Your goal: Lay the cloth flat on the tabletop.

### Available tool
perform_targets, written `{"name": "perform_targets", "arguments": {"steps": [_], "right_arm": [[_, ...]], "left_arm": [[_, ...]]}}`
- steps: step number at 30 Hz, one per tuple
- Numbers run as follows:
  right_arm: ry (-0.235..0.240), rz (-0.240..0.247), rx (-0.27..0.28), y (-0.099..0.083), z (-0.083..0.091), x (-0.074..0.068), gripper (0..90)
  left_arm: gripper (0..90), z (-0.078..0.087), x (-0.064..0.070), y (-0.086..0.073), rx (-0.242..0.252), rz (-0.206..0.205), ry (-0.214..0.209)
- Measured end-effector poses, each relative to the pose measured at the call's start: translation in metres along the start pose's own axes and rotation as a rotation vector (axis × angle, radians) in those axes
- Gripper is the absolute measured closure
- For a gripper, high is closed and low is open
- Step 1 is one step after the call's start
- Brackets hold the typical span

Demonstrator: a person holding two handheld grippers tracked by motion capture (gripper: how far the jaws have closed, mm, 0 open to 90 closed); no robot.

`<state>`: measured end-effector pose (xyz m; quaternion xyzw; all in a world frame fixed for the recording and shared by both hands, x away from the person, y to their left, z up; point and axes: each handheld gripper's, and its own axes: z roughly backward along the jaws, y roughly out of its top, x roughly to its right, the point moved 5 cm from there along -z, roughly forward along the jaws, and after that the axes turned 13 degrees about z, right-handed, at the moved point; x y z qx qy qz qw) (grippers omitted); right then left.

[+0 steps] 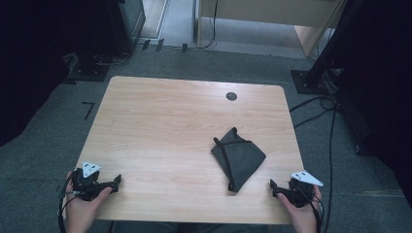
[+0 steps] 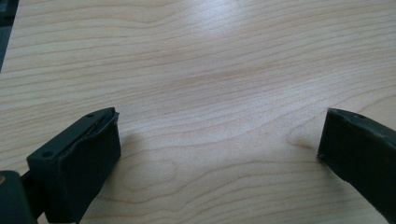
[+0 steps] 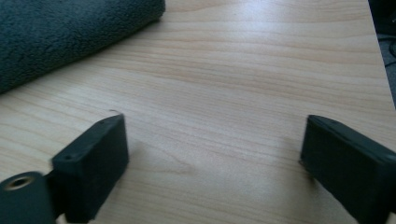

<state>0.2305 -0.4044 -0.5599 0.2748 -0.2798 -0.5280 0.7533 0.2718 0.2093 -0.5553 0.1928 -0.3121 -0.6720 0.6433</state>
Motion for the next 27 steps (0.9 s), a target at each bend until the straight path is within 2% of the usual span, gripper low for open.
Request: {"name": "perform_targets", "arguments": {"steps": [3, 8, 9, 12, 13, 14, 15, 17, 18, 19, 21, 22, 24, 25, 26, 27], "right_arm": [[-0.008, 0.003, 0.004, 0.001, 0.004, -0.002, 13.9], [-0.005, 0.016, 0.03, 0.01, 0.012, -0.009, 14.0], [0.004, 0.026, 0.054, 0.018, 0.015, -0.015, 14.0], [0.016, 0.032, 0.071, 0.027, 0.018, -0.022, 13.9], [0.045, 0.045, 0.09, 0.041, 0.019, -0.034, 13.6], [0.045, 0.045, 0.09, 0.041, 0.019, -0.034, 13.6], [0.065, 0.084, 0.103, 0.053, 0.018, -0.047, 13.2], [0.088, 0.101, 0.114, 0.063, 0.015, -0.059, 11.8], [0.088, 0.101, 0.114, 0.063, 0.015, -0.059, 11.8], [0.114, 0.124, 0.117, 0.075, 0.009, -0.074, 10.0], [0.124, 0.128, 0.115, 0.079, 0.006, -0.079, 8.7], [0.155, 0.141, 0.105, 0.088, -0.003, -0.093, 5.8], [0.163, 0.145, 0.097, 0.091, -0.007, -0.097, 4.5], [0.188, 0.152, 0.067, 0.096, -0.019, -0.108, 2.8], [0.188, 0.152, 0.067, 0.096, -0.019, -0.108, 2.8], [0.185, 0.158, 0.028, 0.097, -0.032, -0.114, 2.9]], "left_arm": [[0.0, 0.0, 0.0, 0.0, 0.0, -0.002, -0.003], [0.0, 0.0, 0.0, 0.0, 0.0, -0.003, -0.003], [0.0, 0.0, 0.0, 0.0, 0.0, -0.003, -0.004], [0.0, 0.0, 0.0, 0.0, 0.0, -0.003, -0.004], [0.0, 0.0, 0.0, 0.0, 0.0, -0.003, -0.003], [0.0, 0.0, 0.0, 0.0, 0.0, -0.002, -0.004], [0.0, 0.0, 0.0, 0.0, 0.0, -0.003, -0.004], [0.0, 0.0, 0.0, 0.0, 0.0, -0.003, -0.004], [0.0, 0.0, 0.0, 0.0, 0.0, -0.003, -0.004], [0.0, 0.0, 0.0, 0.0, -0.001, -0.003, -0.003], [0.0, 0.0, 0.0, 0.0, 0.0, -0.002, -0.004], [0.0, 0.0, 0.0, 0.0, 0.0, -0.002, -0.004], [0.0, 0.0, 0.0, 0.0, -0.001, -0.003, -0.004], [0.0, 0.0, 0.0, 0.0, -0.001, -0.003, -0.004], [0.0, 0.0, 0.0, 0.0, 0.0, -0.002, -0.004], [0.0, 0.0, 0.0, 0.0, -0.001, -0.003, -0.004]]}}
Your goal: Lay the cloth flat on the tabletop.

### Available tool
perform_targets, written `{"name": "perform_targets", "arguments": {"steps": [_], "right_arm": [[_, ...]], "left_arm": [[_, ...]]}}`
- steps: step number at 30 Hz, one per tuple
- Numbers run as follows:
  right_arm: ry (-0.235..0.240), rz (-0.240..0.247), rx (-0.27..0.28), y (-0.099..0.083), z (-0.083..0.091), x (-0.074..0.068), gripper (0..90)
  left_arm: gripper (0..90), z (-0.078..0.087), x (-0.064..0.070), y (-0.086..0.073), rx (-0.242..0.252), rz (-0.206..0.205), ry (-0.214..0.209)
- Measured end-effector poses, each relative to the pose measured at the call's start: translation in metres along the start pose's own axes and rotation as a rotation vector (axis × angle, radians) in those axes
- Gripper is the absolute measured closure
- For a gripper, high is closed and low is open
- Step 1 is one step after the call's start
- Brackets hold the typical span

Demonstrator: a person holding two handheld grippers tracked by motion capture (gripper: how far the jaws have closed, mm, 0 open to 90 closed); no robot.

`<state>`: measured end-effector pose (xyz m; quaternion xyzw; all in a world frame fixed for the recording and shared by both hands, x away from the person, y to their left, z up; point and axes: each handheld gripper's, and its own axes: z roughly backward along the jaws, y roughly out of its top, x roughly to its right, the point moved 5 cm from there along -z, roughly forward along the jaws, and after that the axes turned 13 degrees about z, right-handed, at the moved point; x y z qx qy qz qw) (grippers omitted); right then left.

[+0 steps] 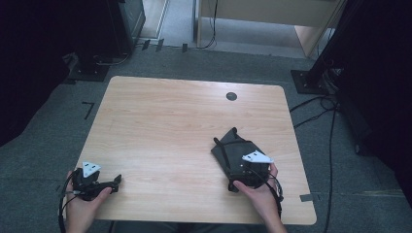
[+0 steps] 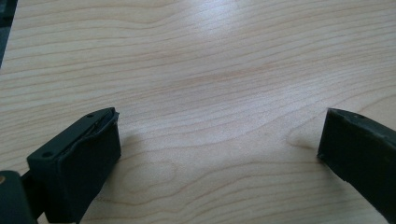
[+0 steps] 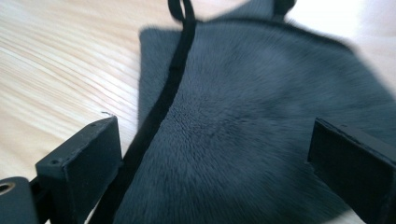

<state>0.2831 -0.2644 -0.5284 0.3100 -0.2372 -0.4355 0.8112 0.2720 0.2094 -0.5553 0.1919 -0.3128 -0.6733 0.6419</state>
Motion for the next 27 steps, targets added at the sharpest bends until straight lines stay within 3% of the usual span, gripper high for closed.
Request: {"name": "perform_targets", "arguments": {"steps": [2, 3, 4, 5, 6, 8, 9, 11, 12, 14, 16, 18, 20, 22, 24, 25, 27], "right_arm": [[-0.022, 0.012, -0.053, -0.003, -0.011, -0.002, 5.9], [-0.051, 0.025, -0.071, -0.005, -0.016, -0.003, 13.4], [-0.107, 0.061, -0.07, -0.007, -0.019, -0.003, 19.4], [-0.107, 0.061, -0.07, -0.007, -0.019, -0.003, 19.4], [-0.111, 0.065, -0.065, -0.007, -0.019, -0.004, 25.5], [-0.129, 0.087, -0.041, -0.004, -0.013, -0.001, 57.0], [-0.098, 0.065, -0.017, -0.001, -0.01, 0.001, 67.5], [-0.083, 0.047, 0.002, 0.001, -0.009, 0.002, 69.7], [-0.079, 0.083, 0.067, 0.011, -0.006, -0.004, 71.6], [-0.072, 0.099, 0.092, 0.016, -0.005, -0.009, 71.7], [-0.043, 0.138, 0.163, 0.041, -0.002, -0.031, 71.9], [-0.033, 0.152, 0.184, 0.047, -0.001, -0.037, 71.9], [0.002, 0.206, 0.275, 0.076, 0.005, -0.061, 71.5], [0.011, 0.221, 0.297, 0.082, 0.007, -0.067, 70.9], [0.071, 0.293, 0.344, 0.094, 0.01, -0.085, 61.8], [0.154, 0.326, 0.296, 0.095, 0.007, -0.097, 43.5], [0.17, 0.328, 0.291, 0.095, 0.007, -0.099, 43.1]], "left_arm": [[0.0, 0.0, 0.0, 0.0, -0.002, -0.004, -0.002], [0.0, 0.0, 0.0, 0.0, -0.002, -0.004, -0.002], [0.0, 0.001, 0.001, -0.001, -0.003, -0.008, -0.005], [0.0, 0.001, 0.001, -0.001, -0.003, -0.008, -0.005], [0.0, 0.001, 0.001, -0.001, -0.004, -0.01, -0.006], [0.0, 0.002, 0.003, -0.001, -0.001, -0.02, 0.013], [0.0, 0.003, 0.006, 0.001, 0.012, -0.043, 0.035], [1.2, 0.005, 0.01, 0.002, 0.021, -0.048, 0.032], [2.5, 0.005, 0.014, 0.005, 0.026, -0.042, 0.016], [2.5, 0.008, 0.023, 0.011, 0.036, -0.037, -0.021], [2.6, 0.012, 0.037, 0.02, 0.047, -0.042, -0.062], [2.6, 0.013, 0.044, 0.024, 0.053, -0.047, -0.08], [2.6, 0.017, 0.059, 0.031, 0.066, -0.064, -0.115], [2.6, 0.019, 0.065, 0.034, 0.07, -0.073, -0.126], [2.6, 0.022, 0.074, 0.039, 0.079, -0.081, -0.149], [2.6, 0.023, 0.077, 0.041, 0.083, -0.085, -0.161], [2.6, 0.025, 0.082, 0.044, 0.087, -0.087, -0.179]]}}
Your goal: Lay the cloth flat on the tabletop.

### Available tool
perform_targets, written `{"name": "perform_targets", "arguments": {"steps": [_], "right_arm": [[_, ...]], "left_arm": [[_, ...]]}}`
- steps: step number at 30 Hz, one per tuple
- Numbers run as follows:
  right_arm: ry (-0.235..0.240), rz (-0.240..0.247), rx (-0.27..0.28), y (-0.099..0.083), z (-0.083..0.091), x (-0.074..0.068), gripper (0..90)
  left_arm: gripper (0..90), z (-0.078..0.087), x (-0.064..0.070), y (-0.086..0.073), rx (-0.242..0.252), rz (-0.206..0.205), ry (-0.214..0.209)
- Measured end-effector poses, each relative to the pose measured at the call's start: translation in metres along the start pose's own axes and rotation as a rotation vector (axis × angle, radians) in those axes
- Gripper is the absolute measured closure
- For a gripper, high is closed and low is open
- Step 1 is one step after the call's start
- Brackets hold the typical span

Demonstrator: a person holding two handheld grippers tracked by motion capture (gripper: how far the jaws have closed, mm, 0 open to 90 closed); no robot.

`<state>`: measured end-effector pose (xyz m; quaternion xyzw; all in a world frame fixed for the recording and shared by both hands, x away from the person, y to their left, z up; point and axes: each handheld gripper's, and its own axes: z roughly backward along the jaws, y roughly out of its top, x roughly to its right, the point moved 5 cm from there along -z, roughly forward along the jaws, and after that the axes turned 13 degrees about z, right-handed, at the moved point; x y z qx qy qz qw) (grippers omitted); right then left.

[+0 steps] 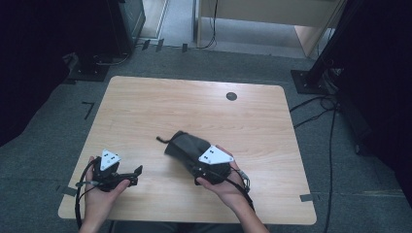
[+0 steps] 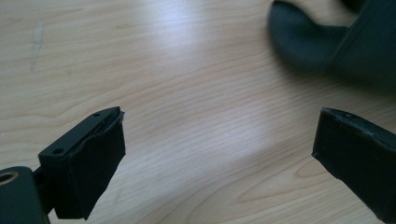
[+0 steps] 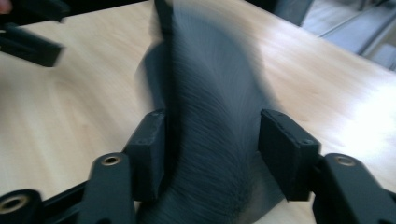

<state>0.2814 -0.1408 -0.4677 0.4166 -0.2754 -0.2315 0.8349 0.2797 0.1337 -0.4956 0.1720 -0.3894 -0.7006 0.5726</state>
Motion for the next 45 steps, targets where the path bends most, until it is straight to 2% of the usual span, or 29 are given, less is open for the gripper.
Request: {"name": "perform_targets", "arguments": {"steps": [1, 3, 6, 7, 8, 9, 11, 13, 16, 17, 18, 19, 20, 21, 23, 26, 27, 30, 31, 32, 33, 34, 35, 37, 40, 41, 42, 43, 45], "right_arm": [[0.022, -0.032, 0.002, 0.001, 0.0, -0.003, 41.1], [0.02, -0.04, -0.002, 0.0, 0.0, -0.002, 41.4], [-0.015, -0.08, -0.008, -0.001, -0.004, 0.005, 42.7], [-0.029, -0.116, -0.016, -0.001, -0.008, 0.008, 43.0], [-0.029, -0.116, -0.016, -0.001, -0.008, 0.008, 43.0], [-0.006, -0.152, -0.009, 0.0, -0.015, 0.006, 43.0], [0.006, -0.152, -0.01, 0.001, -0.018, 0.003, 43.0], [0.059, -0.097, -0.031, 0.009, -0.034, -0.017, 42.8], [0.083, -0.072, -0.059, 0.011, -0.045, -0.029, 44.9], [0.074, -0.062, -0.112, 0.008, -0.058, -0.035, 51.6], [0.074, -0.062, -0.112, 0.008, -0.058, -0.035, 51.6], [0.076, -0.061, -0.162, 0.003, -0.068, -0.038, 65.0], [0.076, -0.061, -0.162, 0.003, -0.068, -0.038, 65.0], [0.052, -0.065, -0.193, -0.005, -0.073, -0.036, 81.1], [0.046, -0.099, -0.169, -0.007, -0.069, -0.031, 90.0], [0.016, -0.126, -0.135, -0.008, -0.059, -0.023, 90.0], [-0.039, -0.136, -0.109, -0.009, -0.046, -0.012, 90.0], [-0.044, -0.154, -0.088, -0.008, -0.037, -0.005, 90.0], [0.019, -0.133, -0.069, -0.001, -0.037, -0.011, 78.7], [0.019, -0.133, -0.069, -0.001, -0.037, -0.011, 78.7], [0.04, -0.125, -0.069, 0.001, -0.038, -0.014, 73.3], [0.087, -0.103, -0.076, 0.006, -0.044, -0.026, 67.8], [0.102, -0.081, -0.083, 0.008, -0.048, -0.033, 65.9], [0.111, -0.016, -0.11, 0.013, -0.061, -0.051, 62.6], [0.102, 0.02, -0.151, 0.014, -0.08, -0.063, 57.0], [0.048, 0.055, -0.205, 0.009, -0.089, -0.064, 61.0], [0.048, 0.055, -0.205, 0.009, -0.089, -0.064, 61.0], [0.043, 0.081, -0.228, 0.004, -0.093, -0.063, 73.6], [0.035, 0.08, -0.218, 0.003, -0.091, -0.062, 78.6]], "left_arm": [[2.6, -0.001, 0.003, 0.002, -0.001, 0.0, -0.014], [3.8, -0.003, 0.004, 0.003, -0.007, -0.005, -0.019], [4.5, -0.01, 0.012, 0.003, -0.02, -0.012, -0.037], [4.8, -0.013, 0.015, 0.002, -0.025, -0.017, -0.042], [4.8, -0.016, 0.018, 0.002, -0.032, -0.024, -0.047], [6.2, -0.021, 0.022, 0.001, -0.045, -0.03, -0.058], [6.2, -0.024, 0.025, 0.0, -0.051, -0.028, -0.067], [6.2, -0.028, 0.028, -0.001, -0.056, -0.013, -0.08], [6.2, -0.029, 0.03, -0.003, -0.06, -0.012, -0.088], [6.6, -0.03, 0.033, -0.006, -0.061, -0.013, -0.095], [6.9, -0.03, 0.033, -0.006, -0.061, -0.013, -0.095], [6.8, -0.031, 0.036, -0.011, -0.07, -0.023, -0.096], [6.9, -0.031, 0.036, -0.011, -0.07, -0.023, -0.096], [6.9, -0.032, 0.037, -0.013, -0.077, -0.031, -0.095], [6.9, -0.032, 0.037, -0.015, -0.081, -0.036, -0.099], [6.9, -0.031, 0.037, -0.015, -0.078, -0.038, -0.102], [6.9, -0.032, 0.037, -0.015, -0.076, -0.037, -0.104], [6.9, -0.034, 0.037, -0.014, -0.07, -0.03, -0.109], [6.9, -0.034, 0.037, -0.013, -0.069, -0.029, -0.11], [6.9, -0.034, 0.037, -0.013, -0.067, -0.029, -0.111], [6.9, -0.032, 0.035, -0.013, -0.066, -0.033, -0.112], [6.9, -0.031, 0.034, -0.013, -0.065, -0.035, -0.111], [6.9, -0.029, 0.031, -0.014, -0.066, -0.04, -0.097], [6.9, -0.025, 0.025, -0.016, -0.061, -0.028, -0.082], [6.9, -0.021, 0.014, -0.024, -0.072, -0.002, -0.079], [7.0, -0.021, 0.01, -0.027, -0.078, 0.002, -0.076], [6.9, -0.021, 0.01, -0.027, -0.078, 0.002, -0.076], [6.9, -0.022, 0.008, -0.028, -0.083, 0.004, -0.074], [6.9, -0.022, 0.007, -0.028, -0.079, 0.01, -0.075]]}}
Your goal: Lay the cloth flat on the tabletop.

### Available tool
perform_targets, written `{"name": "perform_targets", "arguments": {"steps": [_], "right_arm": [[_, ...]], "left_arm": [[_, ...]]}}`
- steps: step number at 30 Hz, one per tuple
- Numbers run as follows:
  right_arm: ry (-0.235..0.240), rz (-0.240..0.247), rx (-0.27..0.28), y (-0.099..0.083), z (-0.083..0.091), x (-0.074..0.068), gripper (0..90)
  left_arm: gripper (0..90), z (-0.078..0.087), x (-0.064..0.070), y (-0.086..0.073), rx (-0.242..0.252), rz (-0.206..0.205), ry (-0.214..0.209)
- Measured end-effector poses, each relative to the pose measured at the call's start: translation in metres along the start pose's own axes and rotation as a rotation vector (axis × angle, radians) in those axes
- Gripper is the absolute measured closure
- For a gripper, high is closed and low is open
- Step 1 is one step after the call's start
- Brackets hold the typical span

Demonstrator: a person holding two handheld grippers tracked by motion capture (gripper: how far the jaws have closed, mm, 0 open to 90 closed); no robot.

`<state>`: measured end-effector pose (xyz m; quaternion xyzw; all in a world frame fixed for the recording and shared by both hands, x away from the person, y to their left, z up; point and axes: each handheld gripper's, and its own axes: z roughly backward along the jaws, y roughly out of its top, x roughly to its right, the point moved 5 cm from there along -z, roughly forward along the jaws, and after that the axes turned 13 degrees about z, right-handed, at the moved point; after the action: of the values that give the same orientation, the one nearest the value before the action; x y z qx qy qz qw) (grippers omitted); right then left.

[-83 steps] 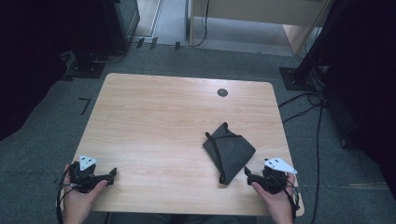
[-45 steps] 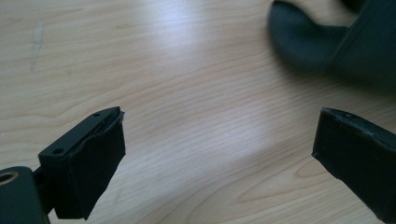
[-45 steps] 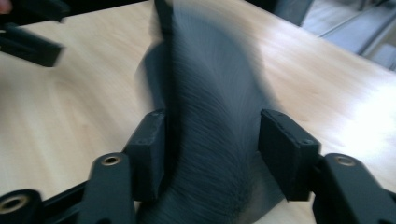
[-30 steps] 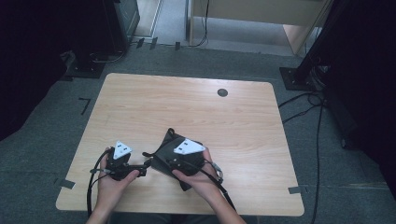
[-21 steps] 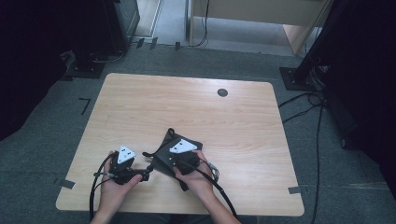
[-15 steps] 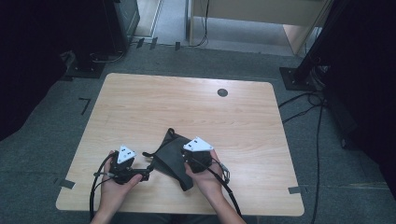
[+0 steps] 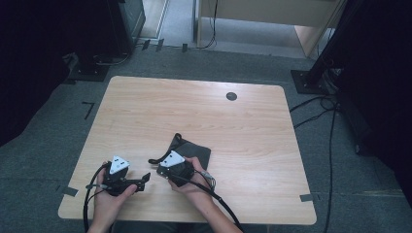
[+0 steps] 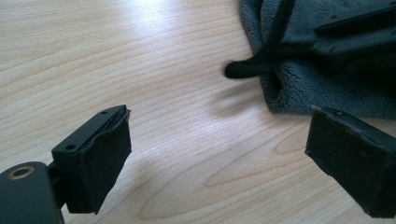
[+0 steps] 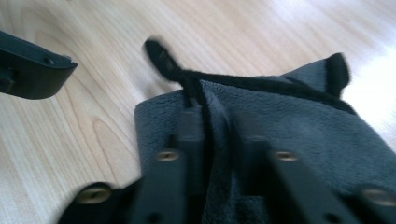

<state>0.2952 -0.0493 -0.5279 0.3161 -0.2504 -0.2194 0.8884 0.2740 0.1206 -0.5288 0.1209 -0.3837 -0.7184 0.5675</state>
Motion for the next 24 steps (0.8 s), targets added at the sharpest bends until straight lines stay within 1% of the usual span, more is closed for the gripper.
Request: {"name": "perform_targets", "arguments": {"steps": [1, 3, 4, 5, 6, 7, 9, 10, 11, 12, 13, 14, 15, 16, 17, 18, 19, 20, 21, 22, 23, 24], "right_arm": [[0.014, -0.028, 0.042, -0.001, 0.005, 0.004, 81.4], [0.02, -0.089, 0.093, -0.001, 0.015, 0.011, 83.1], [-0.016, -0.137, 0.138, -0.003, 0.029, 0.023, 83.5], [-0.016, -0.137, 0.138, -0.003, 0.029, 0.023, 83.5], [-0.029, -0.162, 0.152, -0.004, 0.035, 0.028, 83.5], [-0.055, -0.199, 0.181, -0.008, 0.047, 0.038, 83.4], [-0.102, -0.242, 0.207, -0.017, 0.064, 0.052, 83.2], [-0.149, -0.287, 0.216, -0.035, 0.085, 0.068, 82.9], [-0.149, -0.287, 0.216, -0.035, 0.085, 0.068, 82.9], [-0.172, -0.308, 0.211, -0.046, 0.095, 0.075, 82.8], [-0.189, -0.349, 0.197, -0.066, 0.106, 0.084, 82.7], [-0.203, -0.364, 0.181, -0.076, 0.11, 0.087, 82.6], [-0.223, -0.385, 0.156, -0.091, 0.115, 0.092, 82.2], [-0.229, -0.416, 0.135, -0.105, 0.117, 0.096, 81.7], [-0.224, -0.463, 0.11, -0.122, 0.118, 0.099, 81.3], [-0.225, -0.491, 0.088, -0.134, 0.118, 0.101, 81.0], [-0.221, -0.508, 0.076, -0.142, 0.118, 0.103, 80.4], [-0.209, -0.533, 0.061, -0.151, 0.117, 0.104, 79.5], [-0.198, -0.562, 0.054, -0.159, 0.116, 0.105, 78.5], [-0.194, -0.568, 0.05, -0.162, 0.115, 0.106, 78.5], [-0.193, -0.574, 0.048, -0.164, 0.115, 0.107, 78.6], [-0.196, -0.576, 0.05, -0.165, 0.114, 0.108, 79.5]], "left_arm": [[7.0, 0.0, 0.001, 0.0, 0.002, 0.0, -0.002], [7.0, 0.0, 0.003, 0.001, 0.003, -0.004, -0.008], [7.0, -0.001, 0.008, 0.002, 0.004, -0.002, -0.025], [6.9, -0.001, 0.008, 0.002, 0.004, -0.002, -0.025], [6.9, -0.003, 0.012, 0.004, 0.004, -0.01, -0.033], [7.0, -0.004, 0.015, 0.006, 0.002, -0.023, -0.039], [7.0, -0.007, 0.023, 0.01, 0.005, -0.036, -0.055], [7.0, -0.008, 0.026, 0.012, 0.006, -0.04, -0.065], [7.0, -0.009, 0.03, 0.014, 0.007, -0.048, -0.074], [8.0, -0.012, 0.034, 0.019, 0.014, -0.059, -0.086], [16.8, -0.014, 0.036, 0.021, 0.017, -0.067, -0.093], [17.6, -0.017, 0.038, 0.024, 0.015, -0.069, -0.102], [17.8, -0.021, 0.039, 0.026, 0.01, -0.059, -0.11], [17.8, -0.027, 0.041, 0.03, 0.006, -0.044, -0.129], [18.9, -0.033, 0.042, 0.032, -0.003, -0.035, -0.146], [22.0, -0.038, 0.043, 0.034, -0.008, -0.029, -0.159], [24.4, -0.044, 0.043, 0.036, -0.016, -0.022, -0.167], [24.9, -0.052, 0.044, 0.039, -0.029, -0.011, -0.164], [25.5, -0.056, 0.043, 0.041, -0.037, -0.007, -0.158], [26.9, -0.062, 0.042, 0.043, -0.049, 0.007, -0.148], [29.5, -0.068, 0.041, 0.045, -0.066, 0.041, -0.134], [29.9, -0.072, 0.04, 0.046, -0.073, 0.058, -0.127]]}}
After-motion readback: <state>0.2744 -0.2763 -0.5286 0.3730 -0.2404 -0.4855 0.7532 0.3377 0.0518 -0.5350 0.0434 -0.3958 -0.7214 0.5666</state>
